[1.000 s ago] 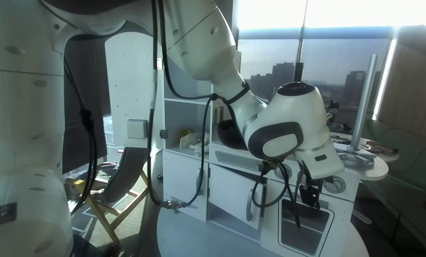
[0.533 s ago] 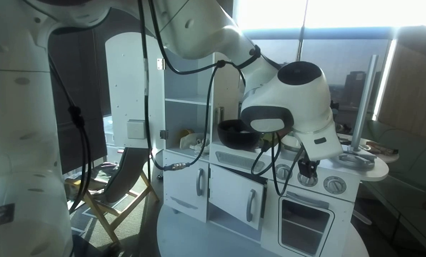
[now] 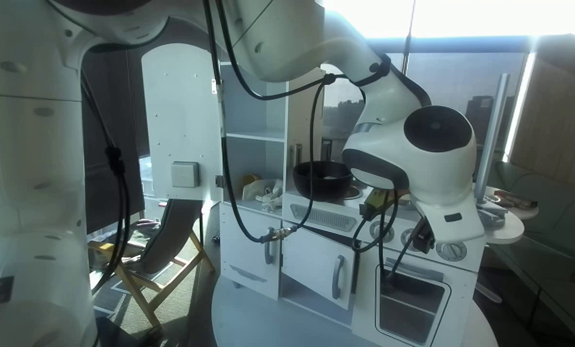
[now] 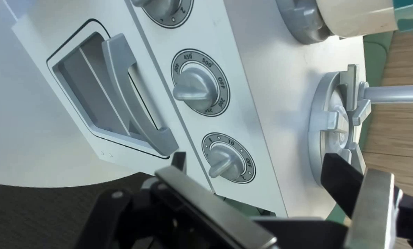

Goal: Turn the knobs on the toy stove

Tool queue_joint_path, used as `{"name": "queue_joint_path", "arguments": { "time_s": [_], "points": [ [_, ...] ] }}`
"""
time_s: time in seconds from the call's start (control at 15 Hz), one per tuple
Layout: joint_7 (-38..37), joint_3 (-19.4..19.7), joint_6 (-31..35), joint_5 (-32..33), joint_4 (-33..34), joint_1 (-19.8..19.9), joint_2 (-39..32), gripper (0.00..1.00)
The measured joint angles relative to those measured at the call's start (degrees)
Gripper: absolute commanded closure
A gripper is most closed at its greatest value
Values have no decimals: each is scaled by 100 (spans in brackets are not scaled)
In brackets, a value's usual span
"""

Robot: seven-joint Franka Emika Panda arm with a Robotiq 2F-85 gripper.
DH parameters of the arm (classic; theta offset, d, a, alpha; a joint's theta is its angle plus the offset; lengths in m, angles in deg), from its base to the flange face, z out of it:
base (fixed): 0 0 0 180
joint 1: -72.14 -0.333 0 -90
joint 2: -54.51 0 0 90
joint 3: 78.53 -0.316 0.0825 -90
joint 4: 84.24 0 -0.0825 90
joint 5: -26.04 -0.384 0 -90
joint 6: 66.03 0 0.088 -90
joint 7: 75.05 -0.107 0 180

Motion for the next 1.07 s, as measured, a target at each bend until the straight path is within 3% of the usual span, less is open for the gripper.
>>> {"name": "queue_joint_path", "arguments": {
  "time_s": [0.53, 1.07],
  "points": [
    [-277, 112, -87, -49, -36, 18, -16, 0],
    [-216, 581, -1523, -1098, -129, 308, -30, 0]
  ]
}}
